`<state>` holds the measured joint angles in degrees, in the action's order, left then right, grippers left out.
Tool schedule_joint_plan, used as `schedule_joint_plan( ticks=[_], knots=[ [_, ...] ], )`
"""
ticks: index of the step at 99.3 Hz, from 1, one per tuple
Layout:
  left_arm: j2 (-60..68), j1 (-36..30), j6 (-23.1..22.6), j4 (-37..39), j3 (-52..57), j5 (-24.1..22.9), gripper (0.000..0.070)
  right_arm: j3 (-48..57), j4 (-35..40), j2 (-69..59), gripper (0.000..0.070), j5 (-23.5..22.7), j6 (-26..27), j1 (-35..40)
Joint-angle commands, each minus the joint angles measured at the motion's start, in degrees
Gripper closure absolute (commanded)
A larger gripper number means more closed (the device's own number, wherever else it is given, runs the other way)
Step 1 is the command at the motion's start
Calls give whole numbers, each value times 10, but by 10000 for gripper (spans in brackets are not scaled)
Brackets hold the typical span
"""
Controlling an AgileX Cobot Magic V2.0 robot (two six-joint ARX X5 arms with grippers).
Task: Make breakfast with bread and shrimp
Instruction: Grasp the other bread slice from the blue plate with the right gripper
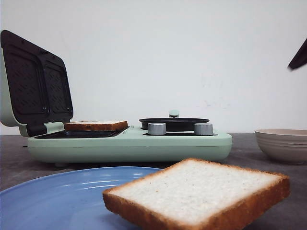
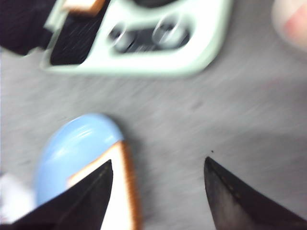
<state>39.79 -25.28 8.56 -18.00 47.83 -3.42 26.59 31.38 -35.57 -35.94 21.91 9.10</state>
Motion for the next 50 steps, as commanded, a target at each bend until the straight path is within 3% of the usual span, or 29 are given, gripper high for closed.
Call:
schedule_joint_plan(
  ticks=[1,22,50],
  knots=[
    [-9,-3,8,-17,3,4,427,-26,-31,-3,333,-12,68,10],
    [-40,-3,14,-55,-7,5,427,-103,-105,-3,331,-19,151,65],
    [-54,-3,16,-64,-17,10,427,-134,-138,-15,298,14,186,151]
  ],
)
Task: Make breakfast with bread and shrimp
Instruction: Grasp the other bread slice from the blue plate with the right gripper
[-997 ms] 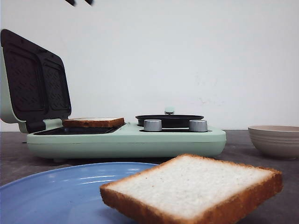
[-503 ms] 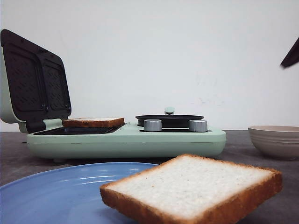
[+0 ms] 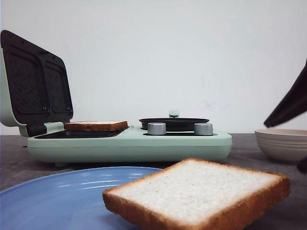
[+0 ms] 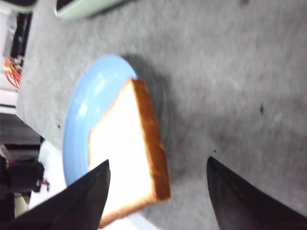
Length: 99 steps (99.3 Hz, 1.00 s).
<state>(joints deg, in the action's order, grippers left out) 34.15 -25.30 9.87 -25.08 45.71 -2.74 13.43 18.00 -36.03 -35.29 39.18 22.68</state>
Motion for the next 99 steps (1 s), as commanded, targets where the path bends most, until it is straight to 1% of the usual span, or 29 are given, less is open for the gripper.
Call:
schedule_joint_plan(
  ticks=[1,14,33,62,68,72,75,80,84,86,99],
  knots=[
    [3,-3,3,7,4,3,427,-3,-4,-12,298,8,13,18],
    [3,-3,3,7,4,3,427,-3,-16,-44,298,11,9,41],
    [3,-3,2,7,4,4,427,-3,-78,-110,298,5,10,57],
    [3,-3,3,6,4,5,427,-3,-152,-193,307,-55,2,64],
    [3,-3,3,6,4,9,427,-3,-155,-205,343,-60,-7,64],
    [3,-3,3,6,4,12,427,-3,-155,-212,402,-62,-12,64],
    [3,-3,3,6,4,12,427,-3,-155,-217,474,-66,-17,64],
    [3,-3,3,6,4,12,427,-3,-155,-220,616,-70,-24,64],
    [3,-3,3,6,3,12,427,-3,-155,-220,689,-71,-26,64],
    [3,-3,3,6,4,12,427,-3,-155,-219,700,-70,-28,64],
    [3,-3,3,6,4,12,427,-2,-175,-218,700,-75,-32,64]
  ],
)
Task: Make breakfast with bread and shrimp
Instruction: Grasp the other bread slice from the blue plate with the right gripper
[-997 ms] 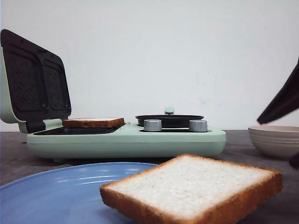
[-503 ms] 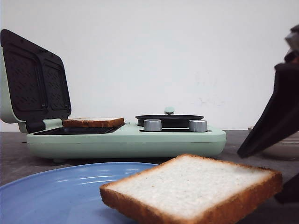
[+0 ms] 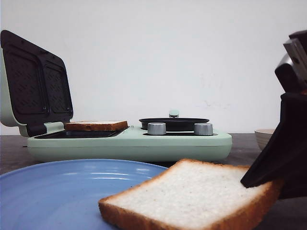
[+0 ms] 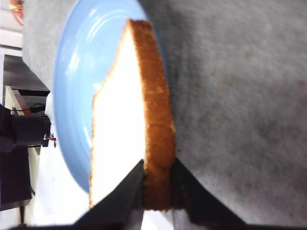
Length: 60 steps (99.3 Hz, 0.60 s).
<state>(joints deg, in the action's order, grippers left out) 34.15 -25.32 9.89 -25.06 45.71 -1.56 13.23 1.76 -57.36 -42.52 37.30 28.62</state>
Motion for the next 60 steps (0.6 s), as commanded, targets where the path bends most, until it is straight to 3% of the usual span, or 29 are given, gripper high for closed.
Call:
schedule_joint_plan(
  ticks=[1,20,37,50,60],
  knots=[
    [3,-3,2,6,4,1,427,0,-16,-5,700,-3,-13,4],
    [0,-3,2,6,4,1,427,32,-64,-5,700,-33,-14,4],
    [-8,-3,2,7,4,1,427,115,-63,-5,700,-33,-58,5],
    [-14,-3,2,7,4,1,427,206,-8,-6,700,-1,-151,5],
    [-17,-3,2,8,4,1,427,286,69,-16,700,66,-264,14]
  ],
)
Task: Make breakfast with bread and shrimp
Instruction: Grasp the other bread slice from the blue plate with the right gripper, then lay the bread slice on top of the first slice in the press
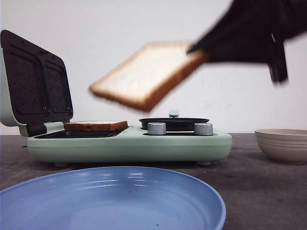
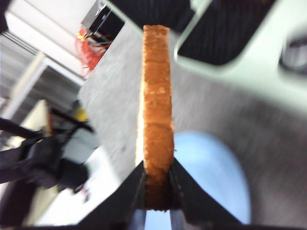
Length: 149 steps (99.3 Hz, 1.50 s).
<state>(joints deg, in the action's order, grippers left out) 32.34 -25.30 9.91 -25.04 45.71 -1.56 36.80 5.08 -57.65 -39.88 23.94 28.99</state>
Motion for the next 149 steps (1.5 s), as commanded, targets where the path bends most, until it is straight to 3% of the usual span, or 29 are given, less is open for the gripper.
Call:
schedule_joint_plan(
  ticks=[1,13,36,65,78,91,121,149],
  knots=[
    [2,-3,2,8,4,1,427,58,43,-15,700,47,-142,11],
    [2,-3,2,9,4,1,427,143,89,-47,700,129,-259,38],
    [2,-3,2,33,4,1,427,245,61,-148,700,232,-431,103],
    [2,-3,2,53,4,0,427,289,-75,-291,700,300,-626,162],
    [2,-3,0,53,4,-2,427,290,-142,-340,699,339,-690,179],
    [2,-3,0,54,4,-2,427,290,-180,-387,699,346,-754,190],
    [2,-3,-2,54,4,-2,427,290,-209,-448,699,410,-805,200],
    [2,-3,-4,54,4,-1,427,289,-213,-459,699,400,-798,200]
  ],
)
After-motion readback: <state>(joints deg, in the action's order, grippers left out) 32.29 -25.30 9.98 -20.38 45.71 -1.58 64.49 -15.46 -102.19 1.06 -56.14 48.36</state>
